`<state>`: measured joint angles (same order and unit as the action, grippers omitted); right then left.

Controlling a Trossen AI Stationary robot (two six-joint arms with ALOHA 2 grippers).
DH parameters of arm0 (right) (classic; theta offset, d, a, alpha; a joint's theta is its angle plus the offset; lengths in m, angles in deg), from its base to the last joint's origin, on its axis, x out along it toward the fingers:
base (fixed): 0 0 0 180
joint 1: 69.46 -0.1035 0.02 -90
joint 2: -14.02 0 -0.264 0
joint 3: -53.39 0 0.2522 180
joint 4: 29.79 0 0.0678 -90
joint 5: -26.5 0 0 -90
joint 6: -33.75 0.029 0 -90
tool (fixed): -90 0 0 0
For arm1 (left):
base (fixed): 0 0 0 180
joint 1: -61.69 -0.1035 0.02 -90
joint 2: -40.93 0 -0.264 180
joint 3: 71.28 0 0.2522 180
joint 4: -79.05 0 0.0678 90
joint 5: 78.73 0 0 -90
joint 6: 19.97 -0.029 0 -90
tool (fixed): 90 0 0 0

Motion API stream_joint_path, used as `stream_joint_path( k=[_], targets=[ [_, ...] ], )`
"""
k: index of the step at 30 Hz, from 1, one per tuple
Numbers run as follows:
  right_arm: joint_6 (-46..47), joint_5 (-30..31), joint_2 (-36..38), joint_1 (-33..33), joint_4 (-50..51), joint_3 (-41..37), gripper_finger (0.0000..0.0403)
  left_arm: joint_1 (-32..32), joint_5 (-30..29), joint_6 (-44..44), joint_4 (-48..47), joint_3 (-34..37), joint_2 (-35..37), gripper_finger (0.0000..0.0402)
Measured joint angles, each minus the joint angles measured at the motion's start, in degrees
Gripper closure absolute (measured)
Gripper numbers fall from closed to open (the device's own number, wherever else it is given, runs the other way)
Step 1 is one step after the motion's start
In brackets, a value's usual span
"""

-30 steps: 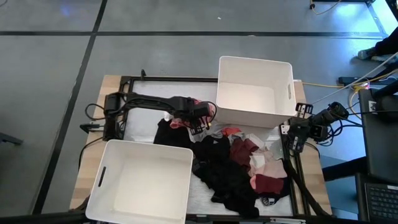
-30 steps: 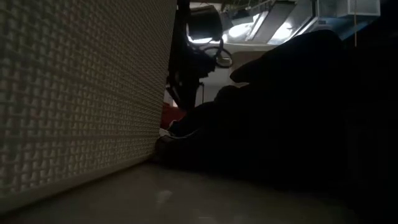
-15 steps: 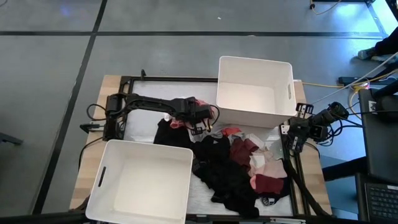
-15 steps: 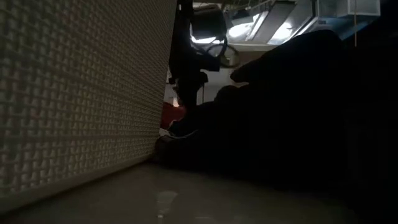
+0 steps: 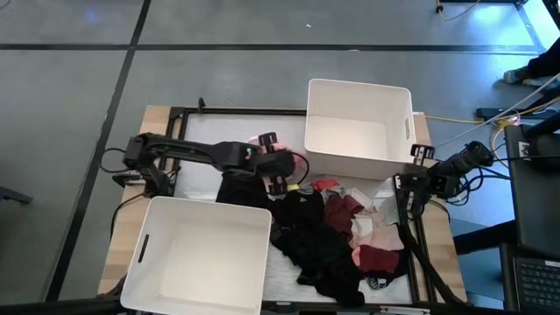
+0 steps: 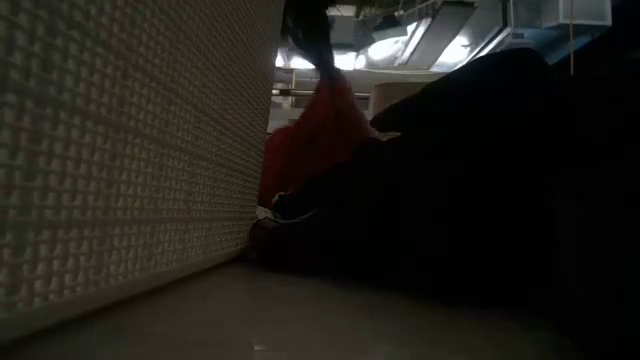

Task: Sort clothes
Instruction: Put the pink underwear into the bottom white bin

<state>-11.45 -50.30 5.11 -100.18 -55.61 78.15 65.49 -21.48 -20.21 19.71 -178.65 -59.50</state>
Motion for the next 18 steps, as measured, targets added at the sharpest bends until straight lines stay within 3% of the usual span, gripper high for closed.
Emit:
stream_joint_path(
  k=[5,18],
  targets=[
    [1.9,5.3,-10.0,0.0,7.8,6.0,0.0397,2.5,-1.2,-0.2,-0.4,-0.9,4.7,0.0396],
    [1.1,14.3,-29.7,0.0,8.4,14.1,0.0397,8.3,-3.7,3.5,0.6,-1.0,16.2,0.0392]
  ],
)
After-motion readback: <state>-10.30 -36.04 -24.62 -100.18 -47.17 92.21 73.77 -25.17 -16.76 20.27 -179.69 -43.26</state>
